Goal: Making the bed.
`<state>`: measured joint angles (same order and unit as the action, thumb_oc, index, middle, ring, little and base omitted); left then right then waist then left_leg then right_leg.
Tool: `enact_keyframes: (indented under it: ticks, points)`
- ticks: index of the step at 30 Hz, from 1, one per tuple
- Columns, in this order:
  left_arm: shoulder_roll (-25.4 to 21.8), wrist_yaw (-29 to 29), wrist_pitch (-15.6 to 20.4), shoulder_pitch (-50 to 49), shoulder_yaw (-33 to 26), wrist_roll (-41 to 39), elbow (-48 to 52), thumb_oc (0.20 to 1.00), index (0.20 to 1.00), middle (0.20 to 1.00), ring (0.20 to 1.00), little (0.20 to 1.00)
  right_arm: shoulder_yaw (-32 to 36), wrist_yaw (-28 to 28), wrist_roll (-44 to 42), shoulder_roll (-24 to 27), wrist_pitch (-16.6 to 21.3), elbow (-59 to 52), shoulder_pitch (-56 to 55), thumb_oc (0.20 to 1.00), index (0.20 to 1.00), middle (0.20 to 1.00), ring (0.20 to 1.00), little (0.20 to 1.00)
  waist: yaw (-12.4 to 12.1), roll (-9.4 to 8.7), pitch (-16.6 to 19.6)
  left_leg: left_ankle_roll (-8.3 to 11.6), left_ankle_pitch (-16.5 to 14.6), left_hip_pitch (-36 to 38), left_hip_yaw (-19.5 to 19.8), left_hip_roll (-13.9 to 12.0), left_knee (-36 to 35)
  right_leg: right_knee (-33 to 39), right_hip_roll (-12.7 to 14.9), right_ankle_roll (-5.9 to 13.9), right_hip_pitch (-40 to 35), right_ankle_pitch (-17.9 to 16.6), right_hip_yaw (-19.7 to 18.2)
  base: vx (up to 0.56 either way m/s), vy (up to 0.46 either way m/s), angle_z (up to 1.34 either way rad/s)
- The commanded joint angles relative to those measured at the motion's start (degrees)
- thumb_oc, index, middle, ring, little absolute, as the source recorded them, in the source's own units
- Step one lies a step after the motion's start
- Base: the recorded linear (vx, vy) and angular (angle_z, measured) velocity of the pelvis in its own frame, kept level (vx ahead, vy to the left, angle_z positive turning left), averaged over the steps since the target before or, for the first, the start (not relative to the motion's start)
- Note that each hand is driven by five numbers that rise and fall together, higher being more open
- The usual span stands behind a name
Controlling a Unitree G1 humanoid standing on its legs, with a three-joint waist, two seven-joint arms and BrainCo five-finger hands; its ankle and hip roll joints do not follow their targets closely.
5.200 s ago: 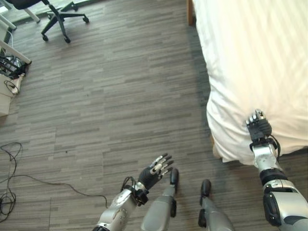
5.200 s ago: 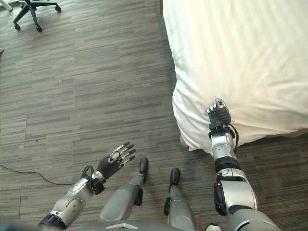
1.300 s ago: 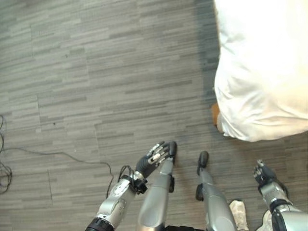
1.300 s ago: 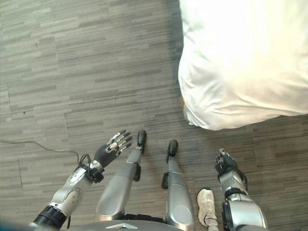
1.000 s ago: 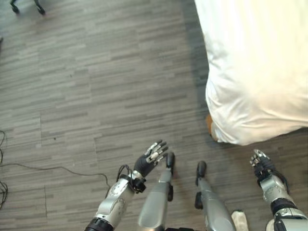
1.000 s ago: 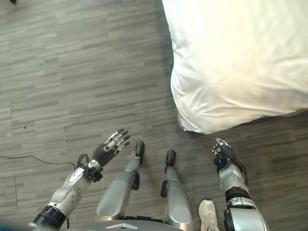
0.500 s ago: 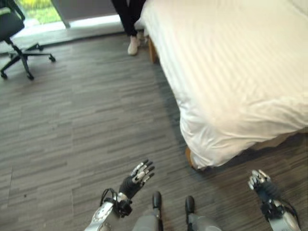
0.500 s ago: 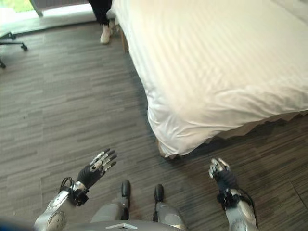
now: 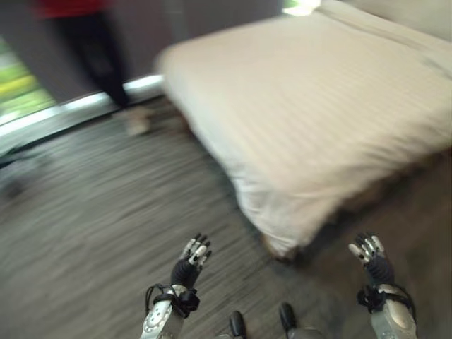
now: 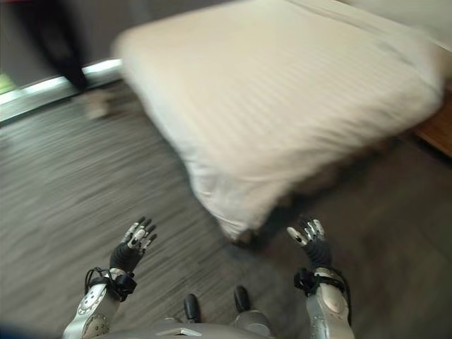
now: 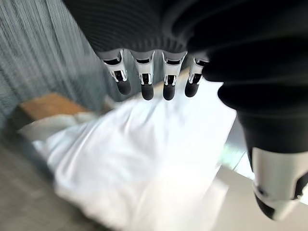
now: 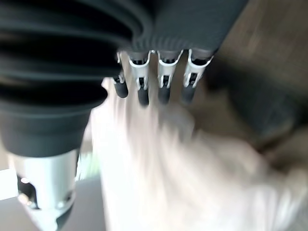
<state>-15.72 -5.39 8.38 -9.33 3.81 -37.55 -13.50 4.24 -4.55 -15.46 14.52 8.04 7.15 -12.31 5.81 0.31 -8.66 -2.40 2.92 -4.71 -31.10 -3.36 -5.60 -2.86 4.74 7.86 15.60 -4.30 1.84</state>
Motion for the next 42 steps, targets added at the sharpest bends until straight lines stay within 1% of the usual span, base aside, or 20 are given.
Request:
enact_keyframes:
  ticks: [1, 3, 4, 5, 7, 8, 9, 12, 13, 19, 20, 21, 23, 34, 36, 37, 38, 39, 41, 42]
  points:
    - [-3.0, 2.52, 4.68, 1.32, -4.39, 2.55, 2.59, 1.0, 1.0, 1.0, 1.0, 1.0, -0.77, -4.66, 6.07, 2.29, 3.64, -4.09, 5.83, 1.0, 1.0, 1.0, 1.0, 1.0, -2.54, -0.89, -1.43, 1.22, -2.83, 4.51, 2.36, -2.0, 1.39, -8.1, 7.95, 0.15, -9.88, 1.19, 14.97, -0.26, -0.109, -2.0]
    - [-1.71, 3.41, 5.28, 0.23, -6.02, 1.68, 2.9, 1.0, 1.0, 1.0, 1.0, 1.0, -0.7, -7.79, 7.12, 1.47, 3.57, -3.17, 8.82, 1.0, 1.0, 1.0, 1.0, 1.0, -4.42, -1.73, -0.15, 1.48, -1.89, 4.14, -2.42, -3.44, 1.79, -11.66, 11.06, 1.28, -11.77, -0.53, 20.02, -0.19, -0.217, -1.6]
    - [-1.37, 3.89, 5.67, 0.17, -6.42, 1.33, 2.56, 1.0, 1.0, 1.0, 1.0, 1.0, -1.2, -8.54, 6.12, 0.77, 4.27, -2.66, 10.12, 1.0, 1.0, 1.0, 1.0, 1.0, -5.03, -2.63, 0.51, 3.07, -0.26, 3.25, -4.71, -5.2, 1.94, -4.31, 9.62, 1.1, -14.82, 0.72, 23.26, -0.26, -0.496, -1.54]
    - [-0.22, 4.5, 5.32, -0.89, -7.68, 0.93, 2.89, 1.0, 1.0, 1.0, 1.0, 1.0, -1.49, -8.0, 1.45, -1.33, 4.71, -3.77, 9.55, 1.0, 1.0, 1.0, 1.0, 1.0, -4.75, -3.98, 1.2, 4.9, 2.04, 2.04, -6.29, -7.49, 2.52, 3.01, 6.21, 0.47, -16.11, 2.09, 20.86, -0.18, -0.433, -1.31]
    - [0.77, 4.58, 4.98, -1.74, -8.3, 0.84, 2.19, 1.0, 1.0, 1.0, 1.0, 1.0, -1.55, -6.9, -0.25, -1.75, 5.19, -4.61, 8.04, 1.0, 1.0, 1.0, 1.0, 1.0, -5.05, -4.57, 1.29, 5.71, 2.32, 2.27, -5.75, -8.62, 3.67, 5.12, 4.65, -0.35, -16.61, 2.12, 19.25, -0.05, -0.36, -0.82]
    - [1.74, 5.22, 6.5, -1.53, -8.85, 1.84, 0.76, 1.0, 1.0, 1.0, 1.0, 1.0, -3.94, -4.06, -1.48, 0.45, 5.58, -4.39, 8.6, 1.0, 1.0, 1.0, 1.0, 1.0, -8.18, -5.32, -0.64, 4.86, 0.54, -0.17, 9.38, -4.67, 9.92, 5.99, 3.04, -1.41, -16.38, 1.7, 15.79, -0.03, -0.379, -0.96]
    - [2.15, 6.51, 6.98, -0.85, -8.5, 2.89, 0.87, 1.0, 1.0, 1.0, 1.0, 1.0, -5.07, -3.68, -1.53, 1.1, 5.36, -3.51, 9.57, 1.0, 1.0, 1.0, 1.0, 1.0, -9.84, -5.53, -1.02, 4.53, -0.83, -0.93, 19.89, -1.42, 11.93, 5.81, 2.25, -1.63, -15.67, 0.9, 11.99, -0.06, -0.254, -1.24]
    - [4.16, 6.63, 7.18, 0.5, -8.43, 1.54, 0.09, 1.0, 1.0, 1.0, 1.0, 1.0, -4.79, -2.41, -3.16, 1.56, 5.12, -2.34, 8.96, 1.0, 1.0, 1.0, 1.0, 1.0, -9.27, -6.14, -0.65, 4.02, -4.27, -0.29, 24.99, 0.79, 14.37, 7.06, 1.39, -1.76, -15.32, -0.11, 7.66, 0.02, -0.179, -1.93]
    - [5.45, 5.42, 7.17, -0.13, -8.29, 0.23, 1.01, 1.0, 1.0, 1.0, 1.0, 1.0, -3.97, -1.79, -4.49, 1.84, 5.27, -1.37, 7.89, 1.0, 1.0, 1.0, 1.0, 1.0, -8.83, -5.84, 0.5, 2.61, -7.04, 1.73, 30.04, 3.52, 12.95, 6.94, -0.12, -2.08, -14.99, -0.3, 3.52, 0.06, -0.026, -0.98]
    - [4.97, 8.93, 7.18, 3.73, -5.21, -0.13, -0.33, 1.0, 1.0, 1.0, 1.0, 1.0, -2.95, -3.87, -5.41, -0.78, 5.48, -1.07, 5.74, 1.0, 1.0, 1.0, 1.0, 1.0, -5.02, -3.7, 2.37, 1.38, -3.08, 6.08, 30.05, 3.95, 2.14, 4.47, -2.06, -2.62, -12.61, 0.0, 0.27, 0.05, 0.042, -0.74]
    - [4.96, 8.94, 7.18, 3.72, -5.2, -0.13, -0.33, 1.0, 1.0, 1.0, 1.0, 1.0, -2.96, -3.87, -5.4, -0.8, 5.47, -1.1, 5.71, 1.0, 1.0, 1.0, 1.0, 1.0, -5.04, -3.71, 2.33, 1.38, -3.08, 6.16, 30.03, 3.95, 2.1, 4.45, -2.06, -2.62, -12.66, 0.02, 0.26, 0.02, 0.067, -0.24]
    - [1.9, 9.32, 3.33, 1.69, -7.64, 10.54, 1.78, 1.0, 1.0, 1.0, 1.0, 1.0, -0.39, -0.34, -15.6, 2.0, 3.61, 2.4, 6.94, 1.0, 1.0, 1.0, 1.0, 1.0, -8.62, -3.88, 0.46, 4.17, -7.19, 2.27, 29.33, 2.29, 15.05, 4.83, 1.65, -3.12, -16.84, 1.71, 8.75, 0.01, 0.077, -0.02]
    - [2.32, 8.71, 2.97, 0.31, -7.99, 10.24, 1.27, 1.0, 1.0, 1.0, 1.0, 1.0, 0.88, -0.41, -13.82, 1.71, 2.66, 3.64, 4.79, 1.0, 1.0, 1.0, 1.0, 1.0, -7.81, -2.32, 2.71, 3.59, -4.4, 6.04, 28.77, 1.82, 4.86, 4.48, 0.9, -2.94, -16.38, 1.89, 8.97, -0.04, 0.128, 0.04]
    - [-0.48, 11.73, 3.46, 1.5, -12.09, 13.42, 0.97, 1.0, 1.0, 1.0, 1.0, 1.0, 2.24, -0.25, -11.0, 2.66, 2.79, 2.89, 6.98, 1.0, 1.0, 1.0, 1.0, 1.0, -7.44, -2.88, 2.77, 1.86, -4.42, 7.66, 29.49, 3.99, 4.13, 5.54, 1.79, -2.59, -17.77, 1.31, 7.02, 0.02, 0.063, -0.02]
    - [-0.49, 11.72, 3.57, 2.86, -11.98, 11.88, 0.87, 1.0, 1.0, 1.0, 1.0, 1.0, 1.3, -0.25, -10.72, 3.05, 2.72, 2.88, 8.13, 1.0, 1.0, 1.0, 1.0, 1.0, -7.67, -2.63, 1.96, 1.1, -4.89, 6.76, 29.43, 4.44, 4.79, 2.41, 2.59, -2.07, -15.76, 1.91, 6.91, 0.02, 0.123, -0.07]
    - [-0.88, 11.85, 3.59, 3.39, -11.83, 12.15, 1.03, 1.0, 1.0, 1.0, 1.0, 1.0, 0.22, 0.1, -9.8, 3.02, 2.44, 2.6, 8.88, 1.0, 1.0, 1.0, 1.0, 1.0, -7.89, -1.66, 0.49, -0.36, -5.75, 7.02, 28.85, 4.6, 5.14, -7.58, 4.09, -1.02, -10.89, 1.24, 7.24, 0.0, 0.11, -0.19]
    - [-0.87, 11.84, 3.6, 3.45, -11.85, 12.15, 1.0, 1.0, 1.0, 1.0, 1.0, 1.0, 0.22, 0.09, -9.78, 3.03, 2.42, 2.6, 8.94, 1.0, 1.0, 1.0, 1.0, 1.0, -8.03, -1.75, 0.55, -0.43, -5.77, 6.86, 28.68, 4.73, 5.19, -8.29, 4.24, -0.95, -10.33, 1.54, 6.97, 0.06, 0.227, -0.39]
    - [-0.71, 11.67, 3.68, 3.71, -11.76, 10.96, 1.31, 1.0, 1.0, 1.0, 1.0, 1.0, -0.35, 0.34, -9.14, 2.66, 2.3, 2.21, 8.85, 1.0, 1.0, 1.0, 1.0, 1.0, -7.36, -0.85, -1.29, -1.76, -6.7, 8.3, 27.66, 5.05, 5.25, -20.36, 5.44, 0.52, -4.93, -2.83, 6.22, 0.15, 0.14, -0.39]
    - [-1.05, 11.72, 3.84, 4.02, -11.71, 10.9, 1.7, 1.0, 1.0, 1.0, 1.0, 1.0, -0.41, 0.29, -8.95, 2.48, 2.18, 2.37, 8.84, 1.0, 1.0, 1.0, 1.0, 1.0, -6.89, -0.62, -2.01, -1.78, -7.31, 9.53, 27.6, 4.92, 5.01, -22.01, 5.74, 0.76, -2.02, -4.17, 6.32, 0.25, 0.069, -0.41]
    - [-1.48, 11.49, 4.25, 4.52, -12.13, 10.77, 2.84, 1.0, 1.0, 1.0, 1.0, 1.0, 0.37, 0.55, -9.32, 2.1, 2.02, 2.45, 8.16, 1.0, 1.0, 1.0, 1.0, 1.0, -5.27, -0.32, -2.38, -0.96, -8.96, 12.75, 27.32, 4.44, 3.97, -16.15, 6.37, 0.49, 1.99, -4.04, 7.56, 0.43, -0.051, -0.24]
